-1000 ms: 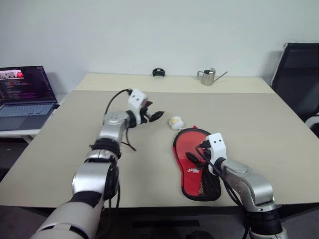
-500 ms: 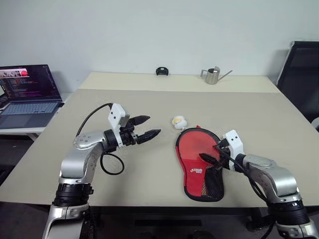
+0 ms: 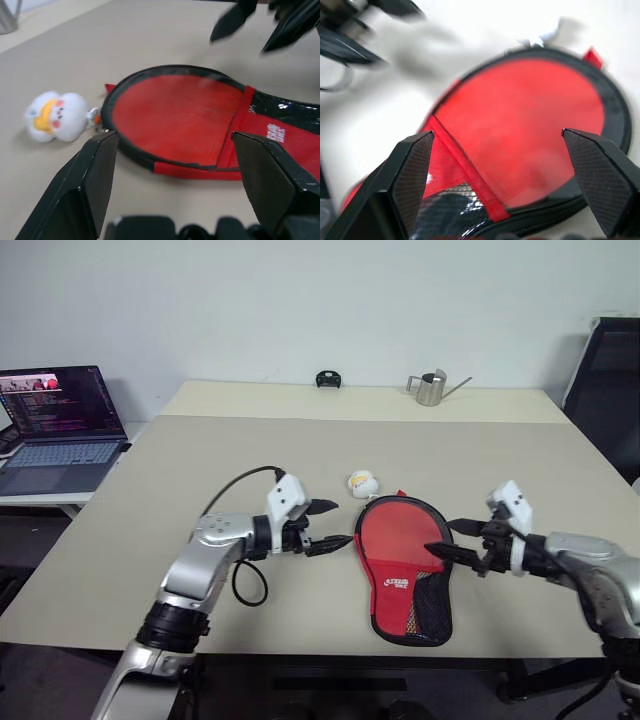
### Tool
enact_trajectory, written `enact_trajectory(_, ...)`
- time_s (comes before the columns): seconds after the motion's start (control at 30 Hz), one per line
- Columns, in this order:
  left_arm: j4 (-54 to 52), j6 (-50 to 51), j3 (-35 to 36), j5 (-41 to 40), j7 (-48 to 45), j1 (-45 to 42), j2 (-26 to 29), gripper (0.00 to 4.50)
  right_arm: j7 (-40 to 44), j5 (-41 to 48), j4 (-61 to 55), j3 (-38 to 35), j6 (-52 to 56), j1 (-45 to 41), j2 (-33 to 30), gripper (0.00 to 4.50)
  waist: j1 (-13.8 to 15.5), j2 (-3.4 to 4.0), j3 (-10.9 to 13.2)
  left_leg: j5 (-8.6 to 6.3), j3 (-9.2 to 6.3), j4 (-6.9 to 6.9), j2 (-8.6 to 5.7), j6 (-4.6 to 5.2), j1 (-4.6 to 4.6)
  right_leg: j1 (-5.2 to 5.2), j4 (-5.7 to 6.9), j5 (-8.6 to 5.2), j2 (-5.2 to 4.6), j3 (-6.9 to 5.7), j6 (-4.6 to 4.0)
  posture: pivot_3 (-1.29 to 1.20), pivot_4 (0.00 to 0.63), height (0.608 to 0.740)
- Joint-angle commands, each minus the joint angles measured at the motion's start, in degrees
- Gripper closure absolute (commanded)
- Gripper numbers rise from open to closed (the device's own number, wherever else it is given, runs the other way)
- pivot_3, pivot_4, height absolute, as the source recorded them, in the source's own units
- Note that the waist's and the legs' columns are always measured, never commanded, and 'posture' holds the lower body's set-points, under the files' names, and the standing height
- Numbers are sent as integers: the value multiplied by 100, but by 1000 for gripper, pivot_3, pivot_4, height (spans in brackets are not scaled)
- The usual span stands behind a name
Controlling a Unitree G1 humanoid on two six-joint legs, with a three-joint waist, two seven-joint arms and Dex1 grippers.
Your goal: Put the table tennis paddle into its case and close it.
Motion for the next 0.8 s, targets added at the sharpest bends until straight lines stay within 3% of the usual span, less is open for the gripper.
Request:
enact_trajectory(0.03,502,-280,-143,188,117,-446,-260,595,42,265,-245,-279,111,53,-218,0,-3,-3,2,0,0,0,0,0,-1,0,0,0,0,0,0,0,150,740)
enact_trajectory(0.1,961,-379,-213,270,117,-702,-476,595,-44,262,-216,-337,74,81,-281,0,-6,-4,3,-1,2,0,0,1,-2,-1,0,0,0,1,1,0,150,740)
enact_trajectory(0.2,1501,-502,-259,274,97,-1077,-864,15,-147,311,-224,-400,42,148,-276,0,-3,-7,5,-1,2,1,-1,1,-3,-1,0,-1,1,-1,2,0,150,740)
enact_trajectory(0.5,2577,-1416,-673,901,137,-1473,-1435,15,-353,515,-482,-492,120,357,-292,0,-3,-10,7,-3,4,1,-3,5,-11,-5,-6,-5,1,2,9,0,150,740)
enact_trajectory(0.8,3336,-1818,-754,1198,185,-1323,-1647,15,-648,752,-619,-705,267,323,-335,0,-2,-12,8,-3,4,1,-3,6,-11,-5,-5,-5,1,2,9,0,150,740)
